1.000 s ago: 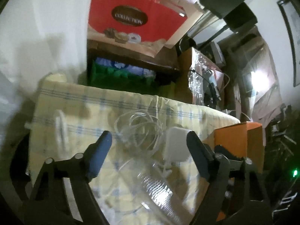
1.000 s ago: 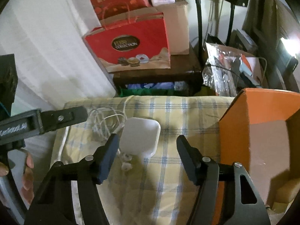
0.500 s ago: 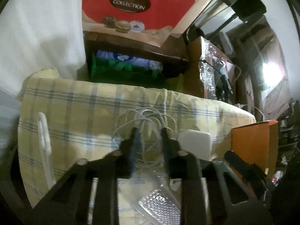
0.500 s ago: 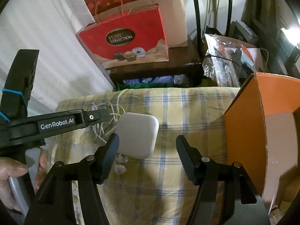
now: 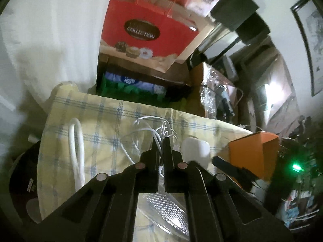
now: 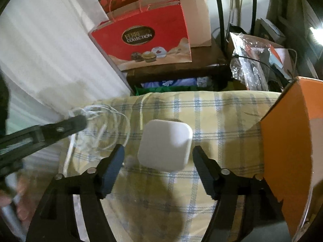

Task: Organize objects
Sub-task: 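Grasp the white earphone case with the right gripper while the left gripper grasps the earphone cable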

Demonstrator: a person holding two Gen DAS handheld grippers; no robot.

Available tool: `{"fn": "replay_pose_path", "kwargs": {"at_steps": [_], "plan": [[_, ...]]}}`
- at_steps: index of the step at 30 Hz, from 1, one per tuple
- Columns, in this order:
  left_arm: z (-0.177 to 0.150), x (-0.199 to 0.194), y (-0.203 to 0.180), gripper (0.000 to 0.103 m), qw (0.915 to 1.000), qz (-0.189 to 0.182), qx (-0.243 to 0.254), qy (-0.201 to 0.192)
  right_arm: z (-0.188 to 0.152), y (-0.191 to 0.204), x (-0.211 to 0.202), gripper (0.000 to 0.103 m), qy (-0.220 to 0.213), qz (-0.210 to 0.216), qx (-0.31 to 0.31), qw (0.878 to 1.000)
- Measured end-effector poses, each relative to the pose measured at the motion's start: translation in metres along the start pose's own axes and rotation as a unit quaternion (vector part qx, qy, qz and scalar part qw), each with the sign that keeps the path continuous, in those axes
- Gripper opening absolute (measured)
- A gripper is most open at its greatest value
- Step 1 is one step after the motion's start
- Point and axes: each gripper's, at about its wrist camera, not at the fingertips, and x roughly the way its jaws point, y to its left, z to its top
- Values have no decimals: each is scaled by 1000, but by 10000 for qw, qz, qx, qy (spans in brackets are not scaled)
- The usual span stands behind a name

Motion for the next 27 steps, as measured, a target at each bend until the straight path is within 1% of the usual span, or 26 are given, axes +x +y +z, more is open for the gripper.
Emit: {"fn": "replay_pose_path", "kwargs": {"at_steps": [2, 6, 9, 10, 11, 15, 19, 27], "plan": [[-3, -7, -2, 3, 10000, -5, 41, -68, -1, 5, 7, 76, 54, -210, -45, 9998], [-6, -18, -2, 3, 9998, 40, 69, -196, -3, 7, 21, 76, 157, -365, -59, 9992], [-9, -22, -1, 3, 9998, 28, 64, -205, -4, 6, 27, 75, 152, -488, -108, 9986], [-9, -22, -1, 3, 9998, 18, 62, -201, -4, 7, 28, 69, 102, -525, -144, 9985], [-11, -24, -1, 3, 9998, 9, 61, -201, -4, 7, 28, 67, 85, -596, -217, 9980], [-16, -29, -4, 3, 9997, -31, 91, -229, -3, 5, 26, 66, 109, -589, -264, 9979], [-20, -37, -12, 3, 9995, -77, 119, -271, -5, 0, 6, 66, -11, -480, -225, 9986], [-30, -65, -44, 3, 9984, -163, 348, -427, -3, -9, -58, 66, -306, -204, -164, 9992]]}}
